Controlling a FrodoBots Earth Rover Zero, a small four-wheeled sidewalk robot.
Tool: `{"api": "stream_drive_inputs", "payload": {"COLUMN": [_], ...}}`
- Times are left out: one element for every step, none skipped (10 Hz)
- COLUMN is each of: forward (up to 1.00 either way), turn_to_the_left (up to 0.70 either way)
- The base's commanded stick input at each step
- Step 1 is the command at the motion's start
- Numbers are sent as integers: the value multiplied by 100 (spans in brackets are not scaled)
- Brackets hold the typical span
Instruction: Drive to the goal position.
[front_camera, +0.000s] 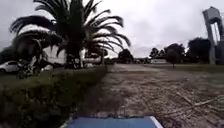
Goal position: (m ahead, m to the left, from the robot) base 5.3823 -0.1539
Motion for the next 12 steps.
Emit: {"api": "stream_drive_inputs", "payload": {"forward": [50,50,50,50,50,50,50,50,50,50,50,50], "turn_to_the_left": [0,0,0,0,0,0,0,0,0,0,0,0]}}
